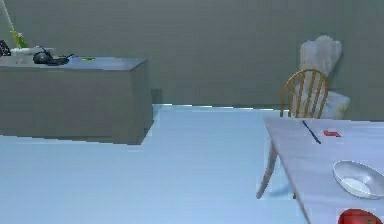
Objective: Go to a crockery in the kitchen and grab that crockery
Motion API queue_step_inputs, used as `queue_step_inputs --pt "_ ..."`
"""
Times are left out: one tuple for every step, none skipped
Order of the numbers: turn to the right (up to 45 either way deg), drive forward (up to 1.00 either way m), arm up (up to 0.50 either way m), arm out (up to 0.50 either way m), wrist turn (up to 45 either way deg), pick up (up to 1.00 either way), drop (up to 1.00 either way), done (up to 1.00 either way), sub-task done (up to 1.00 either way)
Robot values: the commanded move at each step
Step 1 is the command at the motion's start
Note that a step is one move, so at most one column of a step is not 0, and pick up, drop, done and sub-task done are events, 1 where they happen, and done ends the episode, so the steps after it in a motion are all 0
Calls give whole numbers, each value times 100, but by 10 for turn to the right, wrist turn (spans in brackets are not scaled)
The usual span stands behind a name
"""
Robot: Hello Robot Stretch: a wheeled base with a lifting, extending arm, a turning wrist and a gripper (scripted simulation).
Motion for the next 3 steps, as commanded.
queue_step_inputs --pt "-390 0 0 0 0 0 0 0 0" --pt "450 0 0 0 0 0 0 0 0" --pt "0 100 0 0 0 0 0 0 0"
